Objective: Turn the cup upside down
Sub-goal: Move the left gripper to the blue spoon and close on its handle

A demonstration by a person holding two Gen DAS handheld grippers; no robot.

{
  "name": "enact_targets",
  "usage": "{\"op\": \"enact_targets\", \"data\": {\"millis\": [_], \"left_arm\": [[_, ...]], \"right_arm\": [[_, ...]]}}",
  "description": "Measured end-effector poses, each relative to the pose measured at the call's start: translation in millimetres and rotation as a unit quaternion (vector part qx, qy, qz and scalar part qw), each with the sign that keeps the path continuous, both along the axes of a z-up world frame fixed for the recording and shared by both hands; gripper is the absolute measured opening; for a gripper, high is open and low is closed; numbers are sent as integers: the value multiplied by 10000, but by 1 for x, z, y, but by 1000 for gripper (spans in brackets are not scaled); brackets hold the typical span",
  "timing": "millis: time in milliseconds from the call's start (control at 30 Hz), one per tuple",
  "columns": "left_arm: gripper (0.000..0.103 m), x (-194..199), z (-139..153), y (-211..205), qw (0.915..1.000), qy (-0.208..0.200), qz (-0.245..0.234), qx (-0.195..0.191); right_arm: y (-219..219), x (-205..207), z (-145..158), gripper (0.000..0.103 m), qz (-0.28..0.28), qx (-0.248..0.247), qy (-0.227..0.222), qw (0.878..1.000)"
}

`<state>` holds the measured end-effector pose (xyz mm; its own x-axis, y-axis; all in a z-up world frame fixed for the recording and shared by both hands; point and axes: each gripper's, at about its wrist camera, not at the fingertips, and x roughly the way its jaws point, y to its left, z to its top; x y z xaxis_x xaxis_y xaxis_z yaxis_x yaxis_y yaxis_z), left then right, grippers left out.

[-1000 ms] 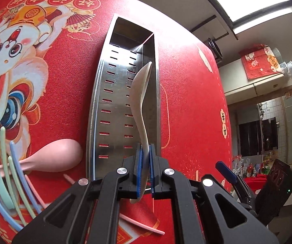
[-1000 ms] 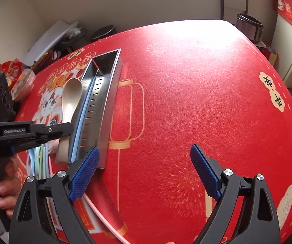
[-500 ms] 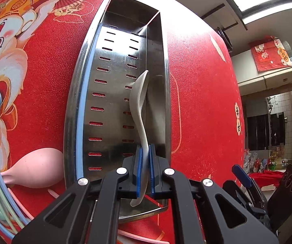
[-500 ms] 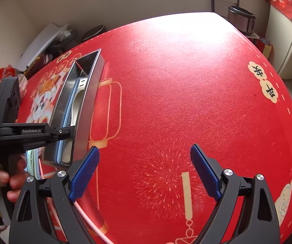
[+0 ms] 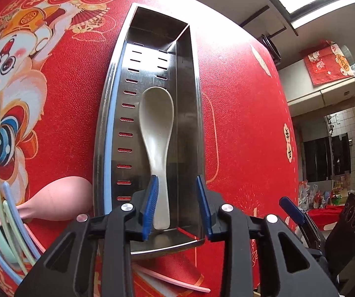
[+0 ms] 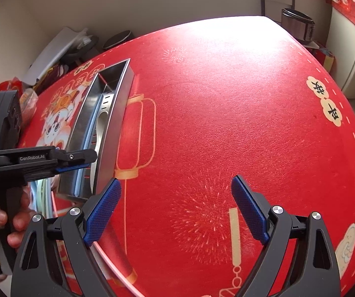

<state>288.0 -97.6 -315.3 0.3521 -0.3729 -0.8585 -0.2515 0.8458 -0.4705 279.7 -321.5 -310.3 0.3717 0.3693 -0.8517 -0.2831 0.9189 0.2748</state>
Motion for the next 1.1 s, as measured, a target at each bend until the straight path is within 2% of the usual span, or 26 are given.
{"op": "enact_targets", "data": {"millis": [133, 200, 367, 533, 767, 867, 1100], "left_arm": [[49, -17, 26, 5, 9988, -353, -46, 338], [53, -29, 39, 10, 9969, -530, -22, 575], [54, -75, 64, 35, 9894, -836, 290, 1150], [54, -131, 76, 82, 9812, -948, 920, 1409], [54, -197, 69, 141, 9723, -761, 1486, 1636], [54, -216, 61, 155, 9722, -730, 1536, 1612], [54, -240, 38, 164, 9781, -613, 1437, 1378]], "right_arm": [[6, -8, 5, 87, 61, 52, -155, 9998], [10, -12, 8, 87, 119, 134, -235, 9996], [25, -25, 15, 87, 322, 331, -401, 9981], [48, -40, 19, 87, 544, 391, -476, 9966], [75, -63, 21, 87, 475, 253, -350, 9979], [86, -76, 22, 87, 490, 56, -330, 9982], [109, -101, 15, 87, 473, -494, -198, 9975]]}}
